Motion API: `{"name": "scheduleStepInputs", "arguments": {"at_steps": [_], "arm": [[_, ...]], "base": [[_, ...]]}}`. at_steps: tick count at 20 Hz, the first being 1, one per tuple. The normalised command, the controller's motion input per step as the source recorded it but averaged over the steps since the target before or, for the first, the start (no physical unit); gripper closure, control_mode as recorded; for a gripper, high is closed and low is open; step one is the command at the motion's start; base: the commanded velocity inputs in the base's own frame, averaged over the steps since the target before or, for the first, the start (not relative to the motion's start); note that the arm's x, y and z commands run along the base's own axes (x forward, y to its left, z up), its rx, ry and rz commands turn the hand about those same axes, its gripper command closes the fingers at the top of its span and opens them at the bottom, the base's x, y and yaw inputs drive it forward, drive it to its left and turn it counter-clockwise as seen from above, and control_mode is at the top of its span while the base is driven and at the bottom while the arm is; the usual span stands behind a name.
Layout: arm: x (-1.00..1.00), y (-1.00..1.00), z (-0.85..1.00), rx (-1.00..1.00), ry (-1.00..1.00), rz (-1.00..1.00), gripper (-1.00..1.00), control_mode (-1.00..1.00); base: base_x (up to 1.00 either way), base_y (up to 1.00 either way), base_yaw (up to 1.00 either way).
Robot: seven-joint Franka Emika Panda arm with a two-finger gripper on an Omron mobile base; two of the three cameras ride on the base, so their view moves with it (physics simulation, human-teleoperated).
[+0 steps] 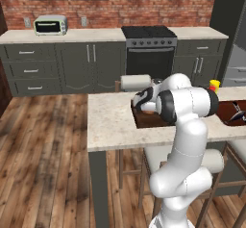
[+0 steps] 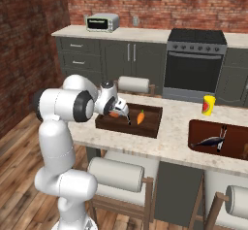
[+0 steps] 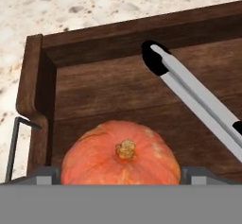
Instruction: Gather the squash and carrot from the fridge and place them on a tray on the dining counter. Then gather the fish and chicken drumstick from the fridge and place them on the other tray.
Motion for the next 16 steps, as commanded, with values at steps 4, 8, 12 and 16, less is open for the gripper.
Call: {"name": "scheduleStepInputs", "arguments": {"at_steps": [4,8,12,16], "arm": [[-0.07,0.10,0.05,0.00,0.00,0.00,-1.00,-1.00],[-0.12,0.04,0.11,0.00,0.00,0.00,-1.00,-1.00],[-0.17,0.00,0.03,0.00,0.00,0.00,-1.00,-1.00],[-0.12,-0.02,0.02,0.00,0.00,0.00,-1.00,-1.00]], "base": [[0.00,0.00,0.00],[0.00,0.00,0.00],[0.00,0.00,0.00],[0.00,0.00,0.00]]}}
